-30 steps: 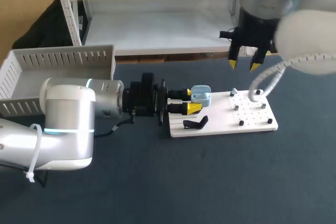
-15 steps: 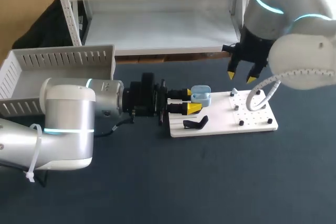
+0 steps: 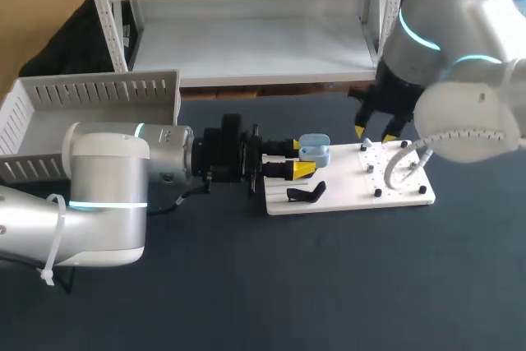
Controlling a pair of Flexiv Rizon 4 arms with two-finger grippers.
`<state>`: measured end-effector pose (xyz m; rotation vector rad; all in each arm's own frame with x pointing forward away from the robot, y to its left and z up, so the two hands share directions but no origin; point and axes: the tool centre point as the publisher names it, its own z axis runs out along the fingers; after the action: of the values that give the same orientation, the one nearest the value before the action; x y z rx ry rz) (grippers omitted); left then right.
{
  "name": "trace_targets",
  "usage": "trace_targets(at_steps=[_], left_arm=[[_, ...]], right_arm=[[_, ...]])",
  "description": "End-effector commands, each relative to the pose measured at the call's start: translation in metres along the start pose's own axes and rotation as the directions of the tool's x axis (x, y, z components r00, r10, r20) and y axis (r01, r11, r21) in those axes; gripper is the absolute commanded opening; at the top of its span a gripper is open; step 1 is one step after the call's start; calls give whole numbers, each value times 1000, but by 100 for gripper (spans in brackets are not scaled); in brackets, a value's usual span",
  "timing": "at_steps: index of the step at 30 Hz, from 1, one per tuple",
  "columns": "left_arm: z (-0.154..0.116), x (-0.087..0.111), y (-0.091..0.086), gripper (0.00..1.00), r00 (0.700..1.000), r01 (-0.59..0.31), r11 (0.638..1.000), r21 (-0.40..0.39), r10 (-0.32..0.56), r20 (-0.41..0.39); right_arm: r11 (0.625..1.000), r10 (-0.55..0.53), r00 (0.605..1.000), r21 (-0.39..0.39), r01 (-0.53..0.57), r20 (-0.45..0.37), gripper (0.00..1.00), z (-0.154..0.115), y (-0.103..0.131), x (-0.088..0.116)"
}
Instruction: Pick up each earbud case from the left stands, insert the matching earbuds, close the lid, and place the case in the box.
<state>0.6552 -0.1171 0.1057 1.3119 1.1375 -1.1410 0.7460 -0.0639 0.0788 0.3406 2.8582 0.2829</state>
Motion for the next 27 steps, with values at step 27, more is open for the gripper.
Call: trace_targets(at_steps=[27], left_arm=[[1, 0, -2, 0, 1000, -2, 1000, -7, 2, 0]], right_arm=[[1000, 18, 1000, 2, -18, 14, 38, 48, -5, -20]])
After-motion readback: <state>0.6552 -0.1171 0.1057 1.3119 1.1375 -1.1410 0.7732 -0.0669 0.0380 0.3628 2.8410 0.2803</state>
